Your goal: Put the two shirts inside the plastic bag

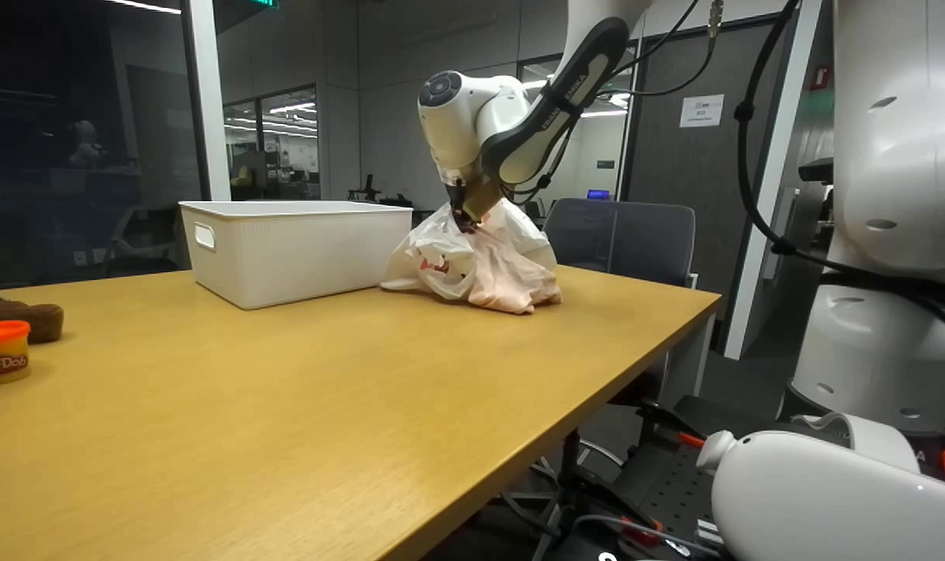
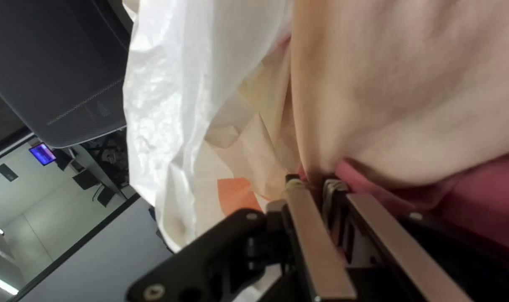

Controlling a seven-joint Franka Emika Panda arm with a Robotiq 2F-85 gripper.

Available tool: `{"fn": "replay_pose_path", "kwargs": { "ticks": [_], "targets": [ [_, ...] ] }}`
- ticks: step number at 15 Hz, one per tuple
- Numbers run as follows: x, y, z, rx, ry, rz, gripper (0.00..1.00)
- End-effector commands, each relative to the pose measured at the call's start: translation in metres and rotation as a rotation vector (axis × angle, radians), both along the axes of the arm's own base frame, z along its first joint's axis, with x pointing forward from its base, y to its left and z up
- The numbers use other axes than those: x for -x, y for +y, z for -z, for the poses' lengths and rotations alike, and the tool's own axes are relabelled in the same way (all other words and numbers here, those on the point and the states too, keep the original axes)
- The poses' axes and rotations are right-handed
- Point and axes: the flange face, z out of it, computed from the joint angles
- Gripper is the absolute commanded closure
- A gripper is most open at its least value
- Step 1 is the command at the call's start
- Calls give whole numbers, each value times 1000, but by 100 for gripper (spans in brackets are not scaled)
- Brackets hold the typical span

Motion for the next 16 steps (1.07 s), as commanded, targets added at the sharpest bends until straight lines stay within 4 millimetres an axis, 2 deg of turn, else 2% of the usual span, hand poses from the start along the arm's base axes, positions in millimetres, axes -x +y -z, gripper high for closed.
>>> {"fn": "replay_pose_path", "kwargs": {
  "ticks": [1,3,6,8,13,16],
  "targets": [
    [-7,0,-3,-93,-21,51,51],
    [1,1,-8,-141,24,58,35],
    [20,8,-32,-134,76,31,13],
    [40,14,-44,-217,165,-10,1],
    [100,21,-57,-452,359,-91,0],
    [139,9,-56,-546,493,-99,0]
  ]
}}
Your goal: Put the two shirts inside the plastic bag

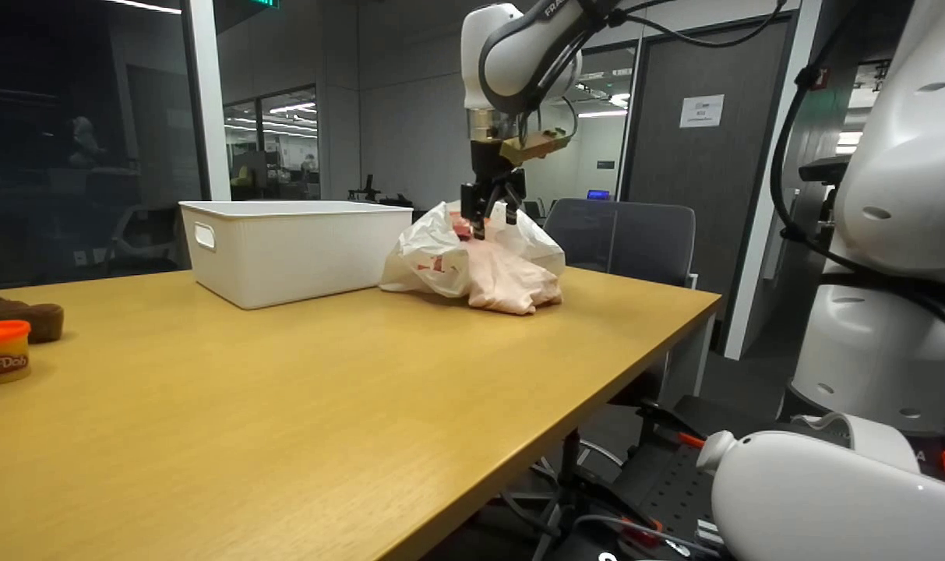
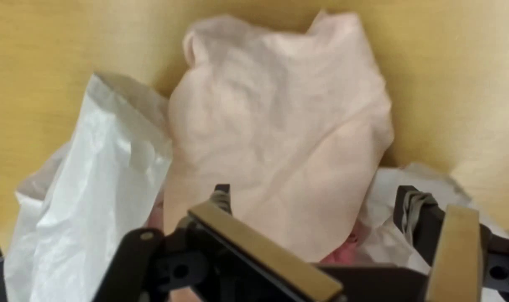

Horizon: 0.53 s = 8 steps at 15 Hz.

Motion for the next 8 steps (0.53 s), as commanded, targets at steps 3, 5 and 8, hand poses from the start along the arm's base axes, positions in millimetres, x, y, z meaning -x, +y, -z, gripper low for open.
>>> {"fn": "replay_pose_path", "kwargs": {
  "ticks": [3,5,8],
  "targets": [
    [67,-17,3,-115,118,-40,0],
    [74,-16,15,-92,97,-37,0],
    [75,-9,35,-81,72,-42,0]
  ]
}}
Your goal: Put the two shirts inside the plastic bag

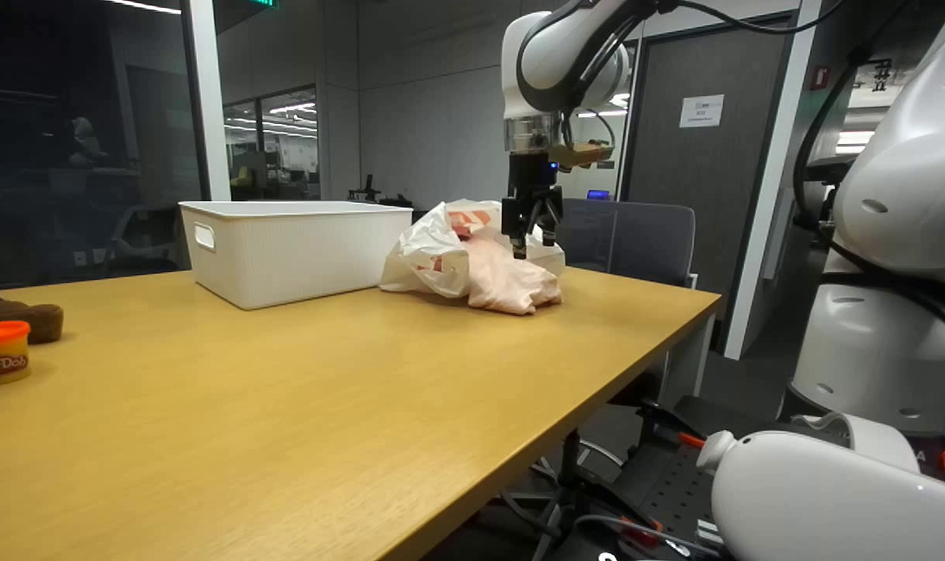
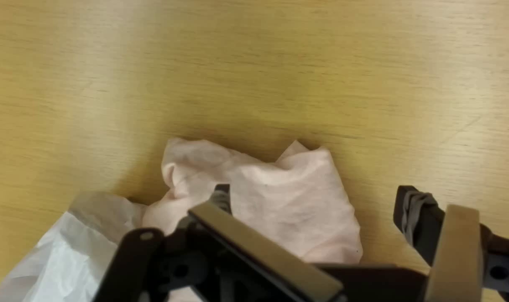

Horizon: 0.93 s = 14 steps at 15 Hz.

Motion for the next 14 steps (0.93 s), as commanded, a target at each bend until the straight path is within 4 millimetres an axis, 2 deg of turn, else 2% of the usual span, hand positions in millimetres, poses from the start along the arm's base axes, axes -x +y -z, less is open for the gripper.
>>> {"fn": "replay_pose_path", "kwargs": {
  "ticks": [1,6,13,14],
  "targets": [
    [5,8,18,4,-60,-9,0],
    [-12,8,45,12,-97,63,0],
    [-59,-19,79,122,-84,147,0],
    [-64,-20,81,118,-81,154,6]
  ]
}}
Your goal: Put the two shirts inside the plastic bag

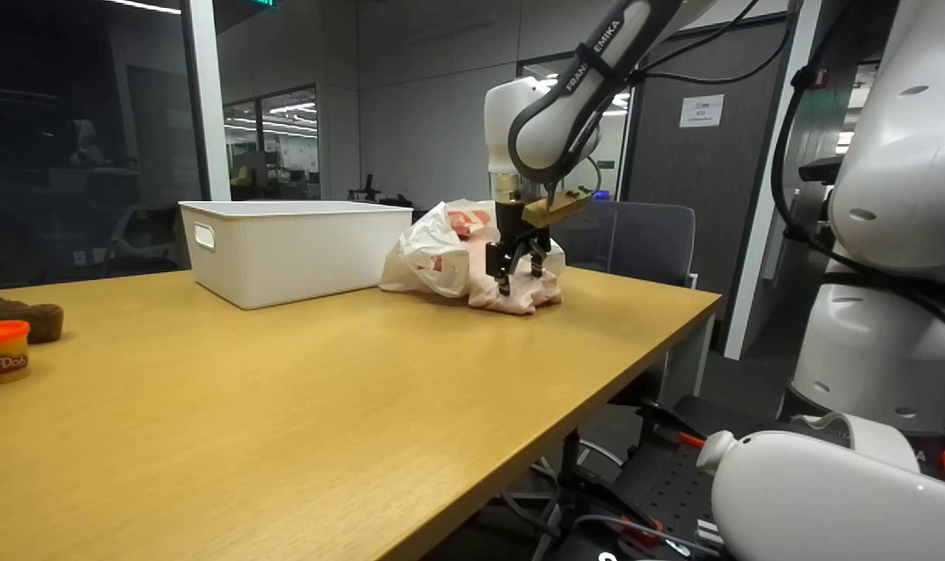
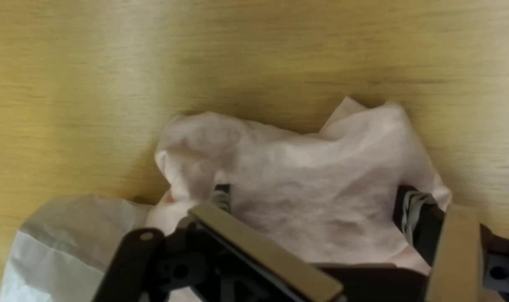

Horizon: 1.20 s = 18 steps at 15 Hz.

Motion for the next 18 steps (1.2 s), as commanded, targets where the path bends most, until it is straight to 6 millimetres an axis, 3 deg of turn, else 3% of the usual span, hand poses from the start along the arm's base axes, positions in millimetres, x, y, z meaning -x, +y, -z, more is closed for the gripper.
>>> {"fn": "replay_pose_path", "kwargs": {
  "ticks": [1,3,9,11,14,15,18],
  "targets": [
    [-31,-9,10,8,6,40,27],
    [-38,-12,13,0,7,51,31],
    [-49,-19,11,7,1,88,79],
    [-47,-17,1,2,-8,96,94],
    [-43,-7,-26,22,-77,54,97],
    [-42,-3,-36,26,-101,40,93],
    [-39,8,-82,76,-227,-23,93]
  ]
}}
